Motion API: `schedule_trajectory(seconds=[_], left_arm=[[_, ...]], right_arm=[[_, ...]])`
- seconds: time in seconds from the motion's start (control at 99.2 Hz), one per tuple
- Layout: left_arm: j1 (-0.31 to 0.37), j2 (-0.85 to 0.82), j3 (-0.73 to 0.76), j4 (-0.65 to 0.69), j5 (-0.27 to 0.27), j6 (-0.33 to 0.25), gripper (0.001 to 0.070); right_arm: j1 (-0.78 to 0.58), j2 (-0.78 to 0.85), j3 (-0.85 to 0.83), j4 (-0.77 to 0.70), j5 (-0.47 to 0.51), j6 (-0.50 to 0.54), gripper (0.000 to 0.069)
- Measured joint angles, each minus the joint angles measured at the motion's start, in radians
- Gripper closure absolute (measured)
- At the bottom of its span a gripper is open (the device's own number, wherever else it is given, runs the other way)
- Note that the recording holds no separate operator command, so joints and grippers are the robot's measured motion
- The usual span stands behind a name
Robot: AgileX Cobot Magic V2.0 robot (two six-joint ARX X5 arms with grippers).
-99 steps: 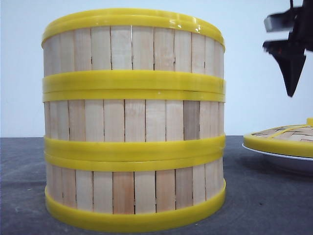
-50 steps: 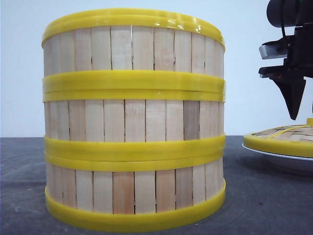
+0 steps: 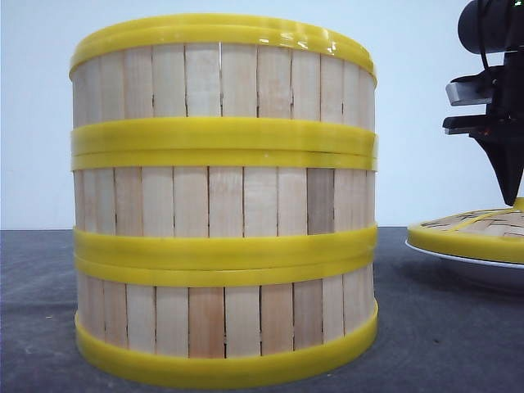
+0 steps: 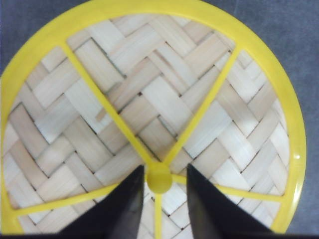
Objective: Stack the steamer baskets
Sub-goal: 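Lower right gripper onto the bamboo lid's center hub and grasp, then lift the lid off the white plate and lower onto the stack top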
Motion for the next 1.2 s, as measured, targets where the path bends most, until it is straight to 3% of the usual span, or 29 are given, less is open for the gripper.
schedule_trajectory(seconds=[0.292, 0.746, 1.038, 1.2], left_arm=[[0.0, 0.0, 0.0, 0.0, 0.0, 0.0, 0.0434], [0.0, 0.0, 0.0, 0.003, 0.0, 0.0, 0.0434], [0.0, 0.0, 0.0, 0.005, 0.0, 0.0, 0.0434], [0.0, 0.0, 0.0, 0.006, 0.0, 0.0, 0.0434]], right_arm=[[-0.002, 0.0, -0.012, 0.002, -0.014, 0.0, 0.0634], [-0.002, -0.024, -0.016, 0.0, -0.031, 0.0, 0.0636], [-0.002, -0.172, 0.013, -0.043, -0.04, 0.0, 0.0637], [0.004, -0.257, 0.106, -0.107, -0.101, -0.005, 0.0637]])
